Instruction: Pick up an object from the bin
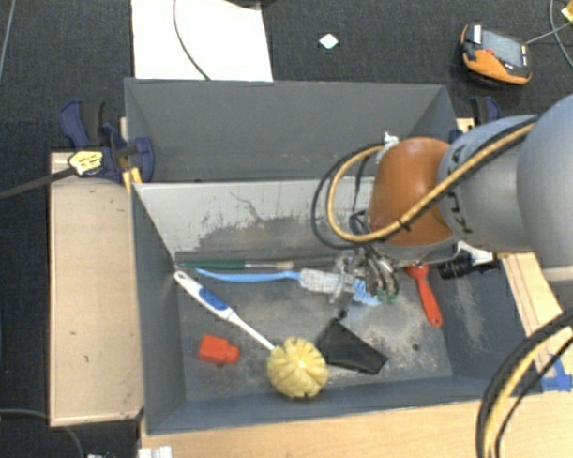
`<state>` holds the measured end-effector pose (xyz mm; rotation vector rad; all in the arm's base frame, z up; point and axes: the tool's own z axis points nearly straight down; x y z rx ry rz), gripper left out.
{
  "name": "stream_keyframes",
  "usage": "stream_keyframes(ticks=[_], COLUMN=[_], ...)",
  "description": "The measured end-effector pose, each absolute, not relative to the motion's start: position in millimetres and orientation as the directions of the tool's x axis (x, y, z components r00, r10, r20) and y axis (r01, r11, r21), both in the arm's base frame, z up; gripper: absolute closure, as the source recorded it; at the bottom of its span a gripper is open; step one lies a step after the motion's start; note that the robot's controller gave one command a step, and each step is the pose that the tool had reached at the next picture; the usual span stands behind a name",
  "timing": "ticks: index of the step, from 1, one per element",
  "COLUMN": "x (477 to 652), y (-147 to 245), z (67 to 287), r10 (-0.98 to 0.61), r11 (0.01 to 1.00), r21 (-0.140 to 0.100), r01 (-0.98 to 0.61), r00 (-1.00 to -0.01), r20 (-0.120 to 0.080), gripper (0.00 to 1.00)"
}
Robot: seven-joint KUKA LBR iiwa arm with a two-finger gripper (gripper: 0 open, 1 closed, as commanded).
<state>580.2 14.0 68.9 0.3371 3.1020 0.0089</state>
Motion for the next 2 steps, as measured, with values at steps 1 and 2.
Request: stream_keyframes(ticks=[1, 2], x=[580.1, 576.5], y=[14, 14], z=[69, 96], r10=[0.216, 0.216], r11=[0.976, 0.976], r21=[0.008, 0.006], r01=[0.216, 0.216], r00=[-0.976, -0.976], r20=[-0.02, -0.008], gripper=[1.0, 1.0])
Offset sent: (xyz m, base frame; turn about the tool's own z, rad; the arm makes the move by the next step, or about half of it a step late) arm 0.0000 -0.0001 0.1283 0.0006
